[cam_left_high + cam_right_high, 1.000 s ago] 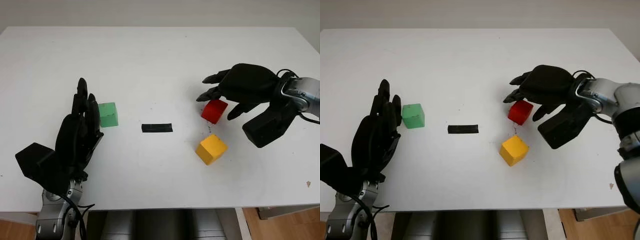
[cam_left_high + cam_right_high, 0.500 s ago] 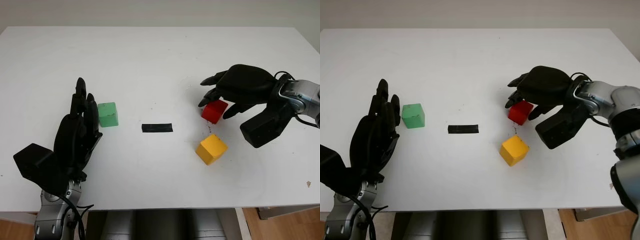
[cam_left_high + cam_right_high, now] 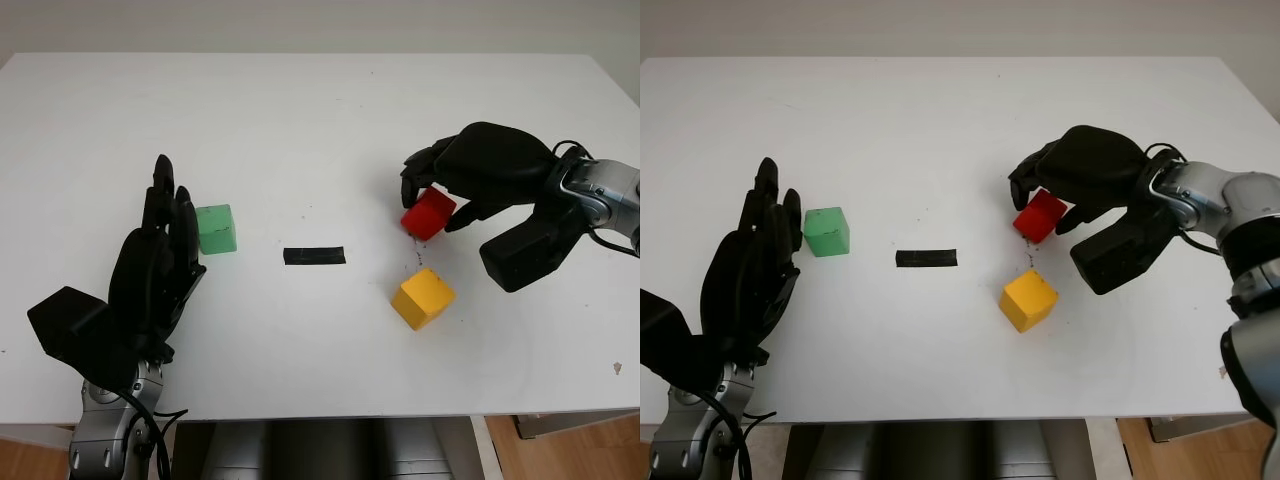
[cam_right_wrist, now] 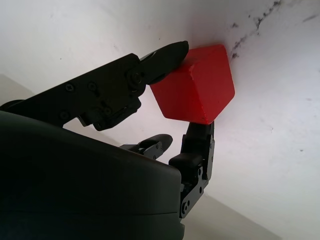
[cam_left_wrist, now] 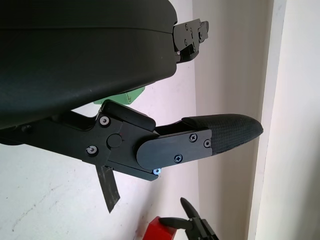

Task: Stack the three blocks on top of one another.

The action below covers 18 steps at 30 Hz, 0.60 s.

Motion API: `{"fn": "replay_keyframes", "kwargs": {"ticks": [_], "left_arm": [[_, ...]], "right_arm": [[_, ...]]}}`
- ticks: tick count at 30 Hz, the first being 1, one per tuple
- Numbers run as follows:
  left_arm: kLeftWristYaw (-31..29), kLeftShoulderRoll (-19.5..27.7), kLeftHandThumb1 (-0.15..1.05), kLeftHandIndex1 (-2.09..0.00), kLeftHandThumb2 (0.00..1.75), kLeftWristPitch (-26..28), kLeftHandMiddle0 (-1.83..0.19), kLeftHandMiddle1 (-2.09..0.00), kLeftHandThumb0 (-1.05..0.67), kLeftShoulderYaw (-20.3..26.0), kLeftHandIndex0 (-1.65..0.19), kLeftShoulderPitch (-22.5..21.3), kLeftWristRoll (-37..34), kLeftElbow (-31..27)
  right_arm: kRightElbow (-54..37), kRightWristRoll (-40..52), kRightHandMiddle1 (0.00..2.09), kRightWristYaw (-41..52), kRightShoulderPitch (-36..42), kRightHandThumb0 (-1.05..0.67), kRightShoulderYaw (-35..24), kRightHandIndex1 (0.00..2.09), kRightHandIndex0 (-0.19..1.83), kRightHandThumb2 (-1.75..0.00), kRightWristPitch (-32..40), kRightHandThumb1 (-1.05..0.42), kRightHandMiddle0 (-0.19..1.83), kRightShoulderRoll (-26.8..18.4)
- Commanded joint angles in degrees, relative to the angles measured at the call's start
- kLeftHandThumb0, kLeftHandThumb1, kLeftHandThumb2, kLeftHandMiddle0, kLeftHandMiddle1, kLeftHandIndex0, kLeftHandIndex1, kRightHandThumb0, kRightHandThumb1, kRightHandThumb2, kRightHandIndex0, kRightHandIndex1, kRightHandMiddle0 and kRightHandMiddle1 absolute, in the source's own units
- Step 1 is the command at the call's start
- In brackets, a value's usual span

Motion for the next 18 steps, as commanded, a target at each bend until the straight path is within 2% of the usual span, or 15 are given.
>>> {"fn": "replay_keyframes", "kwargs": {"ticks": [1,9,18], "left_arm": [[0.28,-0.36,1.05,0.0,0.61,0.03,0.19,-0.01,-0.79,-0.4,0.19,0.42,0.34,-1.12],[0.64,-0.51,1.05,0.0,0.61,-0.5,0.19,-0.01,-0.79,-0.84,0.19,0.67,0.77,-1.03],[0.84,-0.7,1.05,0.0,0.61,-0.72,0.19,0.0,-0.79,-1.02,0.19,0.81,0.74,-1.09]], "right_arm": [[-0.56,1.15,1.06,-0.71,-2.0,-0.27,-1.09,0.06,0.56,-0.05,0.3,-0.89,0.58,-0.04],[-4.23,10.45,1.04,4.69,-0.24,-0.26,-5.7,0.07,0.58,-0.05,0.23,-0.85,0.66,2.69],[-11.12,15.06,0.93,16.08,-0.81,-0.27,-6.48,0.03,0.5,-0.06,0.62,-0.85,0.68,5.65]]}}
